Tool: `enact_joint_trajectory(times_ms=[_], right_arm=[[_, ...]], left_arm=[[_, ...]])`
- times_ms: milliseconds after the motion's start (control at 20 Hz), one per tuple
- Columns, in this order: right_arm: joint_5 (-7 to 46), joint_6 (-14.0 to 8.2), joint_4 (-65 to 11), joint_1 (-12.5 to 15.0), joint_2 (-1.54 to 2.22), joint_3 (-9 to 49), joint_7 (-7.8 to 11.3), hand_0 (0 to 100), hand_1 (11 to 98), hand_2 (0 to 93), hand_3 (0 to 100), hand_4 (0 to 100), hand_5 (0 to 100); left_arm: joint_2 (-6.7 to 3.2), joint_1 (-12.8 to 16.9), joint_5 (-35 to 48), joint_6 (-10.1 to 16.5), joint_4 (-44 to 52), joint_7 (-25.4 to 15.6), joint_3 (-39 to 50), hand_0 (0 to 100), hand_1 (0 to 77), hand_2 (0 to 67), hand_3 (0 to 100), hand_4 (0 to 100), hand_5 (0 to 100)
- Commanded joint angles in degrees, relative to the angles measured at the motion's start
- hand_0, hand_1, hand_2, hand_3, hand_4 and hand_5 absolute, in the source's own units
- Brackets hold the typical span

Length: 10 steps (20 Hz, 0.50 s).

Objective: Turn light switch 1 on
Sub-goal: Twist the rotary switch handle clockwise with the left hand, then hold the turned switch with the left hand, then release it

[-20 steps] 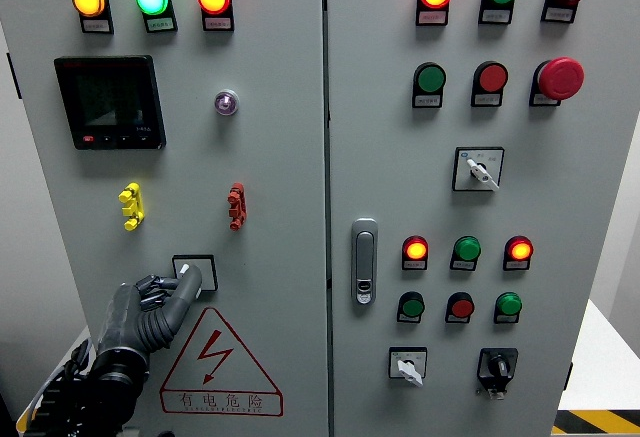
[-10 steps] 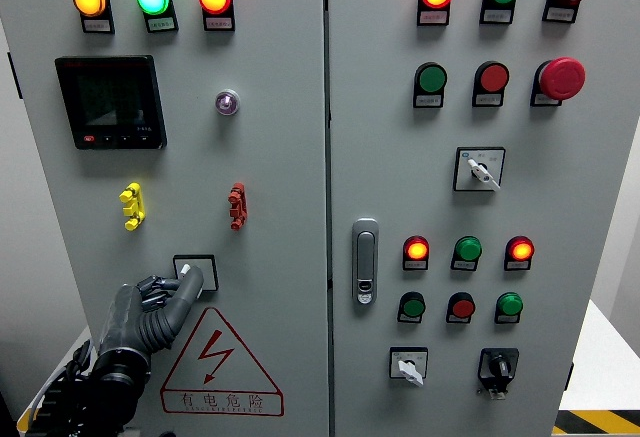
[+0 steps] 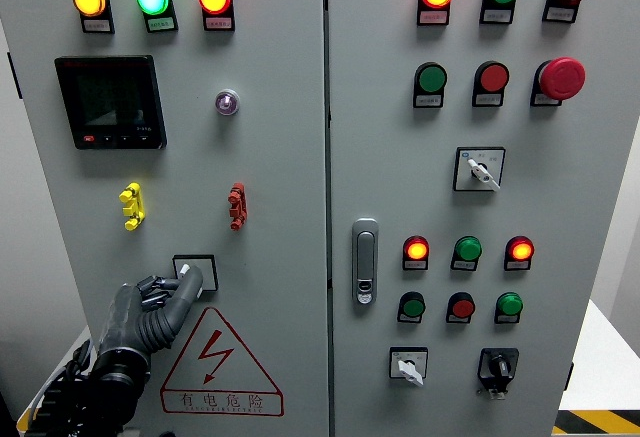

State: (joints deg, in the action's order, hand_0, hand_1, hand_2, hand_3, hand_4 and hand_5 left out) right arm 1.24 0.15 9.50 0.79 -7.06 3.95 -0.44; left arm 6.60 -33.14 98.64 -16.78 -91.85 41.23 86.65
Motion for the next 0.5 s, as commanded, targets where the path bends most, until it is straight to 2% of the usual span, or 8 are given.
enact_joint_trajectory(times_ms=[0, 150, 450], right_arm=[[0.0, 0.03, 0.08, 0.0, -0.06, 0.0, 0.0, 0, 19.5, 0.0, 19, 19, 11], [0.0, 0.02, 0.08, 0.0, 0.03, 0.0, 0.0, 0, 19.5, 0.0, 19, 19, 11], [0.0, 0.02, -0.01, 0.0, -0.06, 0.0, 0.0, 0, 19.5, 0.0, 19, 19, 11]], left_arm=[[0.08, 0.0, -0.03, 0.0, 0.0, -0.01, -0.08, 100, 51.0, 55.7, 98, 100, 100], [0.08, 0.0, -0.38, 0.0, 0.0, -0.18, -0.08, 100, 51.5, 55.4, 98, 100, 100], [0.08, 0.0, -0.38, -0.88, 0.0, -0.1, -0.34, 100, 51.7, 55.4, 99, 100, 100]])
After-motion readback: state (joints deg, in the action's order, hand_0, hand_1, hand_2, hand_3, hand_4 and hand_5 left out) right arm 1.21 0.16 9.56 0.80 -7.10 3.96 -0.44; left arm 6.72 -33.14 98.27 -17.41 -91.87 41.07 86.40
